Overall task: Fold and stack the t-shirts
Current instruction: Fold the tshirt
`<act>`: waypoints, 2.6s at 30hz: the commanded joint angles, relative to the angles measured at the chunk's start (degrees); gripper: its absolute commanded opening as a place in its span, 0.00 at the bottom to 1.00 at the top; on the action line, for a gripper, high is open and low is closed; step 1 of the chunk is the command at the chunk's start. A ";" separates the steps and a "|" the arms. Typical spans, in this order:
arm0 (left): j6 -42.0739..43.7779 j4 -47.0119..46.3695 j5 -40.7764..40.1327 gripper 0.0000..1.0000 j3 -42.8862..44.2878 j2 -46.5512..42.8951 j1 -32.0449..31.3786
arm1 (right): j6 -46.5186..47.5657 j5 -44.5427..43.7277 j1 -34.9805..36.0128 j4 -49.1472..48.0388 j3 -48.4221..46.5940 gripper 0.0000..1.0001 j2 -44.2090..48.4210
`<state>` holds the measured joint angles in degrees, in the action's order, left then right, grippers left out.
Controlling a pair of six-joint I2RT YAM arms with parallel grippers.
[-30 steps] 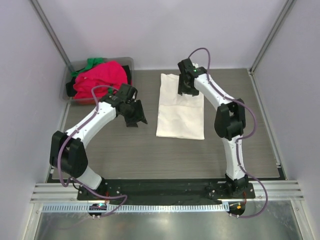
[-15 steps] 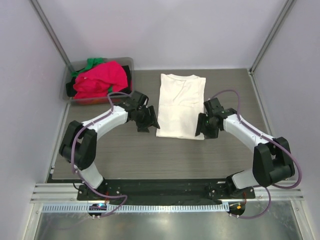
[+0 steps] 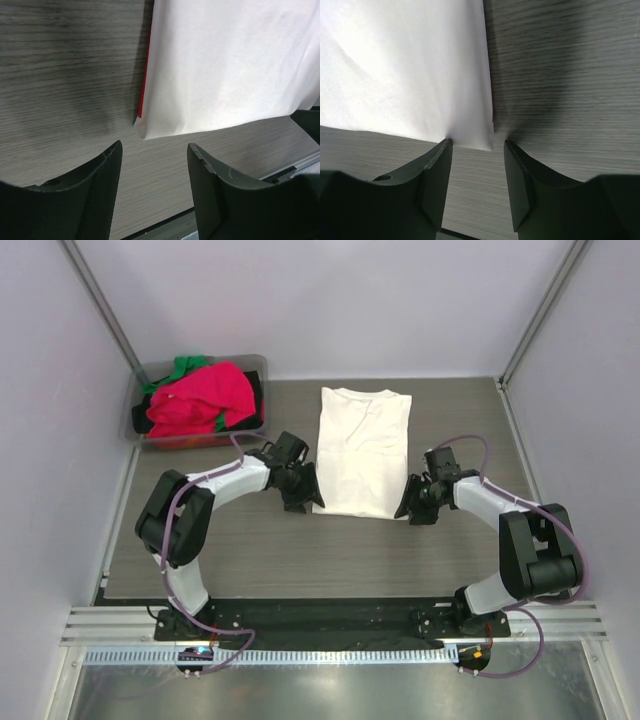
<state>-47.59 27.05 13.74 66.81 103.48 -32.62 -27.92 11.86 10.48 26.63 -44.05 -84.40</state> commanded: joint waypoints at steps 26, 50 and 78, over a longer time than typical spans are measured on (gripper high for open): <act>-1.18 -5.16 -6.53 0.21 -4.05 4.53 -1.39 | 0.15 -0.17 -0.64 -4.40 2.39 0.27 -2.35; -7.42 0.89 -12.24 0.00 -10.03 -15.82 -8.77 | -5.82 -3.86 -0.46 15.71 -1.82 0.01 11.09; -1.80 25.33 -15.24 0.00 17.03 -19.47 -1.58 | -2.05 -11.24 0.59 30.94 -38.12 0.01 3.48</act>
<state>-53.23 49.98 -1.61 80.05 82.39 -37.58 -32.97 6.63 11.94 59.31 -77.45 -77.82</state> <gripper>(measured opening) 0.008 0.066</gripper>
